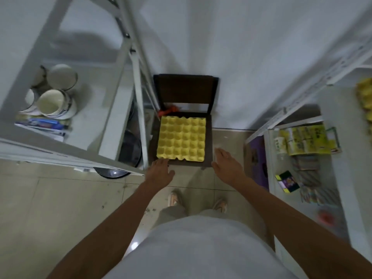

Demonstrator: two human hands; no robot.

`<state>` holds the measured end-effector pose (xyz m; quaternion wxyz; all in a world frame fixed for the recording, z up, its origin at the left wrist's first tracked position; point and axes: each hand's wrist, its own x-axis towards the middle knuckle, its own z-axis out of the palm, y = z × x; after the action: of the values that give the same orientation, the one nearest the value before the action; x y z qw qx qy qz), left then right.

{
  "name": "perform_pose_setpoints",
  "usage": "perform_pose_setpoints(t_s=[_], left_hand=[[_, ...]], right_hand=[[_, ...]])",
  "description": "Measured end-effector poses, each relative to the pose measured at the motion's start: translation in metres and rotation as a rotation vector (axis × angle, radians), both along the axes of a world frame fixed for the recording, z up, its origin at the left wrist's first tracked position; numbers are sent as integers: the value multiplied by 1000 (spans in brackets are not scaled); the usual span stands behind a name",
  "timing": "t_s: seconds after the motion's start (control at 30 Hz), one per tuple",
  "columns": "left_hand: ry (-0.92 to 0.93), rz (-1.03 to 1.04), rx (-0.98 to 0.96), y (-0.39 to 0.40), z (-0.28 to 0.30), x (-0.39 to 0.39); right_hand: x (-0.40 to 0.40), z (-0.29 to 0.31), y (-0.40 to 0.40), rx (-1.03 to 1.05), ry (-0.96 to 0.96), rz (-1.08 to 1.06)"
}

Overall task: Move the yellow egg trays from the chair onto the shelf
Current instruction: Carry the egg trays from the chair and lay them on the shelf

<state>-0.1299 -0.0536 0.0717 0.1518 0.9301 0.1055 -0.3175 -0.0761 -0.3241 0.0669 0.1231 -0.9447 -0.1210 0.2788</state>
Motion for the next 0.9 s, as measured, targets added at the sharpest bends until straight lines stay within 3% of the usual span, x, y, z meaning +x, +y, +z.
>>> perform_pose_setpoints(t_s=[0.17,0.43,0.7,0.9], left_hand=[[43,38,-81,43,-18,9],[153,75,-156,44,-53,76],[185,264,-172,61,-142,140],[96,383,-68,74,-208,190]], right_hand=[[17,-12,40,11,75,-54],[59,-45,47,-83,245,-135],[133,-137,40,-13,398,-336],[172,-223,44,10,469,-567]])
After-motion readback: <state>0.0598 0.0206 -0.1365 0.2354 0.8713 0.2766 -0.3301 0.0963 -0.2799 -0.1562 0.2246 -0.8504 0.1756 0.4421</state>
